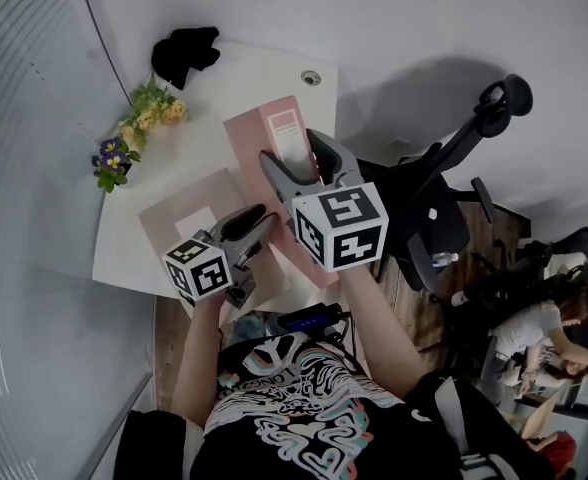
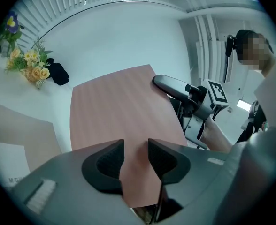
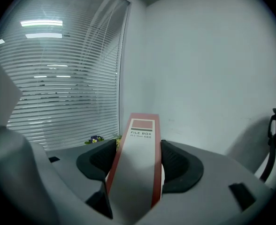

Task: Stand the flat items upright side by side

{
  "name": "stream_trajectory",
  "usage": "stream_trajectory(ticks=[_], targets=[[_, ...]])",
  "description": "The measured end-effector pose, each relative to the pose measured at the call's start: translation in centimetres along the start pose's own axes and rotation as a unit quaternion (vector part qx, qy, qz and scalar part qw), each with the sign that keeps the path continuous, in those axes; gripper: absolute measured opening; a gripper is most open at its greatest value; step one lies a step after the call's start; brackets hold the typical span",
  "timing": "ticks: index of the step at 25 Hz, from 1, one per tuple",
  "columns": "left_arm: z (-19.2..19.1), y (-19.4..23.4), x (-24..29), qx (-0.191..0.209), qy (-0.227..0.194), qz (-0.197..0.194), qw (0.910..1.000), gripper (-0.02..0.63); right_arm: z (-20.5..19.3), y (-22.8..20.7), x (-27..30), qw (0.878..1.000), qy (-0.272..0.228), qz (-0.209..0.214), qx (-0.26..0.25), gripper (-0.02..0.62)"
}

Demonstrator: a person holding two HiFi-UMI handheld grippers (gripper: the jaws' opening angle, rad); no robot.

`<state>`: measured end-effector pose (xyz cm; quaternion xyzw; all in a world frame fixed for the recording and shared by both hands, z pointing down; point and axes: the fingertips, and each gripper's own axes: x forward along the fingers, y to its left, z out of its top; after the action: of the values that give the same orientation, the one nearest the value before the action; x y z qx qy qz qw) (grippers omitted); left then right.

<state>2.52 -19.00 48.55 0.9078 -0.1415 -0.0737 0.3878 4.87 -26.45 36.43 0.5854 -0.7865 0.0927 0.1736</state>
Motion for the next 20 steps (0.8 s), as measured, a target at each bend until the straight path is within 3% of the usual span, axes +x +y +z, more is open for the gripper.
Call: stream_trajectory(ticks=[20], targets=[[-0.6,-0.2,0.3,-0.01,-0.004,0.008,0.9999,0.146,0.9,-0.5,-3.7,0.992,-0.118,-0.04,-0.003,0.301]])
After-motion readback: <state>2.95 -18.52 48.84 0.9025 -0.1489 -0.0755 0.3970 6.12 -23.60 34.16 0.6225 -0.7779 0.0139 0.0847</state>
